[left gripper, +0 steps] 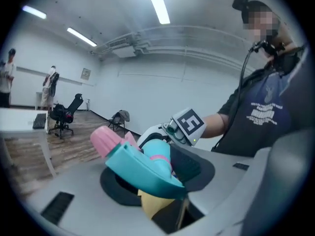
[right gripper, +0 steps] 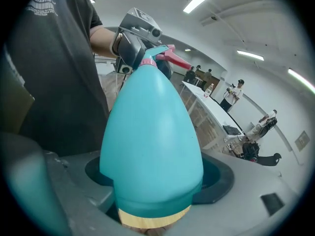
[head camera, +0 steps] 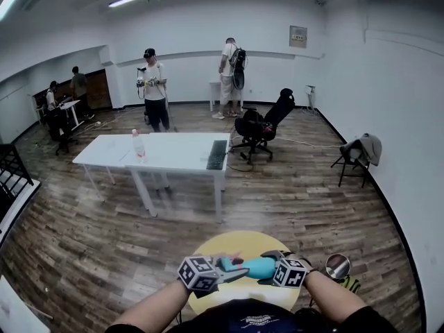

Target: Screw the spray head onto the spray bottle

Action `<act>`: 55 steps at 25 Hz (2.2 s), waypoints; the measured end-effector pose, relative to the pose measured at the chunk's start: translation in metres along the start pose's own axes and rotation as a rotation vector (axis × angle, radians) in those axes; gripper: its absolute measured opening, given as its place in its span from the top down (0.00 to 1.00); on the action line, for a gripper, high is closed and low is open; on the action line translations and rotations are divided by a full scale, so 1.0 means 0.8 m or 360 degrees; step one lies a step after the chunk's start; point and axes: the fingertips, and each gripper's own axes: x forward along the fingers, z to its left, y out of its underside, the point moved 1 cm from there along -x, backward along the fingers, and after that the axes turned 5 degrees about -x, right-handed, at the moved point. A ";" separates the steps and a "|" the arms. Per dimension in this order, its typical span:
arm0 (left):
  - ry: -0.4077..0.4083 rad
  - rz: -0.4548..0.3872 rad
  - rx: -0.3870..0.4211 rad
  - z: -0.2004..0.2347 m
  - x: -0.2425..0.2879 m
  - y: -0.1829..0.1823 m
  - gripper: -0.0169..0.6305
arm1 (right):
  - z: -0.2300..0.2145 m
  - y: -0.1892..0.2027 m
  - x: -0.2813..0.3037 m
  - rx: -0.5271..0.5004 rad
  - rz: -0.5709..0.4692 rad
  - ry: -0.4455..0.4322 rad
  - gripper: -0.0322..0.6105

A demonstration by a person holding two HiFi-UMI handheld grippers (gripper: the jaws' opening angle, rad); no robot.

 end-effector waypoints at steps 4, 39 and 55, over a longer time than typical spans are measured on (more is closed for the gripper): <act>0.0063 -0.0371 -0.0515 0.029 -0.038 -0.004 0.49 | -0.008 -0.001 -0.003 0.0113 -0.0091 -0.0034 0.29; 0.0073 -0.0903 -0.1067 0.075 -0.105 0.038 0.46 | -0.001 0.025 0.000 0.0260 -0.0106 -0.0085 0.29; 0.0063 -0.0178 -0.0254 0.016 0.001 0.013 0.63 | 0.003 0.011 0.011 0.0075 -0.0051 -0.0138 0.29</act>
